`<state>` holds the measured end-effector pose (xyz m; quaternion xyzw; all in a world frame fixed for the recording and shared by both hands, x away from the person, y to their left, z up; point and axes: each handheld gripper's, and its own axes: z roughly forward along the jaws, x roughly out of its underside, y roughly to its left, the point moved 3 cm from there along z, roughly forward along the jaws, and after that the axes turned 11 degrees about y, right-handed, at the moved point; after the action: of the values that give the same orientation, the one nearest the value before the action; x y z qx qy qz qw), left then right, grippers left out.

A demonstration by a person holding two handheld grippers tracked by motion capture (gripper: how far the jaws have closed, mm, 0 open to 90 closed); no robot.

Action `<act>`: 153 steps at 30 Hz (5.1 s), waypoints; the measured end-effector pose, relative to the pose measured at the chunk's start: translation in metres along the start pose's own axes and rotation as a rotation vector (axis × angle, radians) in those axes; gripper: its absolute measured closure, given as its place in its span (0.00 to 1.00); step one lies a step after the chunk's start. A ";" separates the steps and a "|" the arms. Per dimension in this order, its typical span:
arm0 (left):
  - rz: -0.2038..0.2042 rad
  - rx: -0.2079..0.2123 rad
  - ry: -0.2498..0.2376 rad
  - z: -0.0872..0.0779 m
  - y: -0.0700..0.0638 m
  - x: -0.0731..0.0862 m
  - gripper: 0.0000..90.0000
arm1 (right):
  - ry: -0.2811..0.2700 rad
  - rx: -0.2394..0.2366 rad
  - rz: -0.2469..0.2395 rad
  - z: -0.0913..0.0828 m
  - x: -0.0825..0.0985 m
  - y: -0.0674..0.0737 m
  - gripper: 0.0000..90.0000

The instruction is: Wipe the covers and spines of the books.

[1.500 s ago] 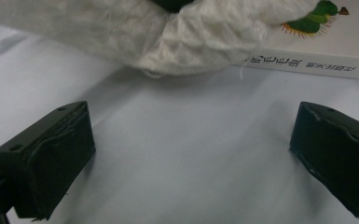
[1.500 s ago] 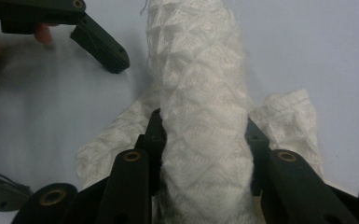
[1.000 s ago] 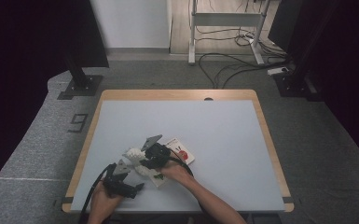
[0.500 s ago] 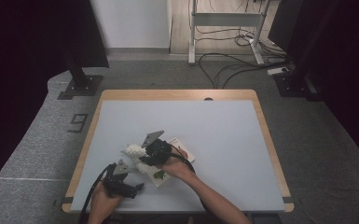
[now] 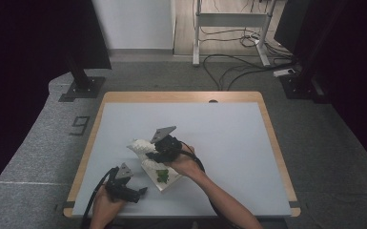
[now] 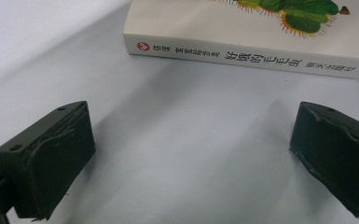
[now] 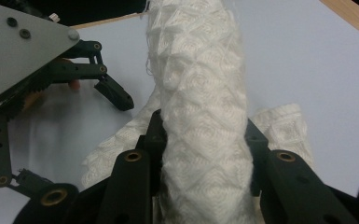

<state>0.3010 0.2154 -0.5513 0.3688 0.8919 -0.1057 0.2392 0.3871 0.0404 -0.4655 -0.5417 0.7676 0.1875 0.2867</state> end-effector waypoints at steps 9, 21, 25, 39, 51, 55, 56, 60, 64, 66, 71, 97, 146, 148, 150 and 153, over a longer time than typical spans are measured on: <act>-0.002 0.000 -0.002 0.000 0.000 0.000 0.00 | -0.001 0.031 -0.001 -0.018 0.002 -0.005 0.71; -0.002 0.001 -0.001 0.000 0.000 0.000 0.00 | -0.025 0.081 0.053 -0.044 0.023 -0.024 0.70; -0.001 0.001 -0.001 0.000 0.000 0.000 0.00 | -0.033 0.098 0.073 -0.051 0.032 -0.031 0.70; 0.000 0.000 0.000 0.000 0.000 0.000 0.00 | -0.046 0.157 0.131 -0.073 0.064 -0.049 0.69; -0.001 0.001 0.000 0.000 0.000 0.000 0.00 | -0.050 0.204 0.181 -0.095 0.096 -0.063 0.68; -0.001 0.001 0.000 0.000 0.000 0.000 0.00 | -0.044 0.213 0.197 -0.100 0.107 -0.067 0.68; -0.004 0.002 -0.002 0.000 0.000 0.000 0.00 | -0.043 0.217 0.204 -0.101 0.110 -0.068 0.68; -0.002 -0.001 0.000 0.000 0.000 0.000 0.00 | -0.040 0.238 0.222 -0.108 0.120 -0.072 0.68; -0.002 0.000 -0.001 0.000 0.000 0.000 0.00 | -0.037 0.257 0.247 -0.116 0.134 -0.076 0.68; -0.003 0.001 -0.001 0.000 0.000 0.000 0.00 | -0.036 0.266 0.257 -0.120 0.141 -0.078 0.68; -0.003 0.000 0.000 0.000 0.000 0.000 0.00 | -0.036 0.283 0.291 -0.130 0.158 -0.083 0.68; -0.002 0.000 0.000 0.000 0.000 0.000 0.00 | -0.006 0.419 0.420 -0.176 0.233 -0.098 0.66; -0.002 0.001 -0.001 0.000 0.000 0.000 0.00 | 0.069 0.408 0.447 -0.152 0.244 -0.094 0.00; -0.001 0.000 -0.001 0.000 0.000 0.000 0.00 | 0.063 0.404 0.441 -0.154 0.240 -0.093 0.00; -0.001 0.000 -0.001 0.000 0.000 0.000 0.00 | 0.060 0.398 0.431 -0.154 0.235 -0.092 0.00; -0.001 0.000 -0.001 0.000 0.000 0.000 0.00 | 0.062 0.388 0.419 -0.153 0.228 -0.090 0.00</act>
<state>0.3009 0.2151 -0.5513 0.3684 0.8920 -0.1059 0.2396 0.3791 -0.2470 -0.4933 -0.3119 0.8926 0.0757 0.3165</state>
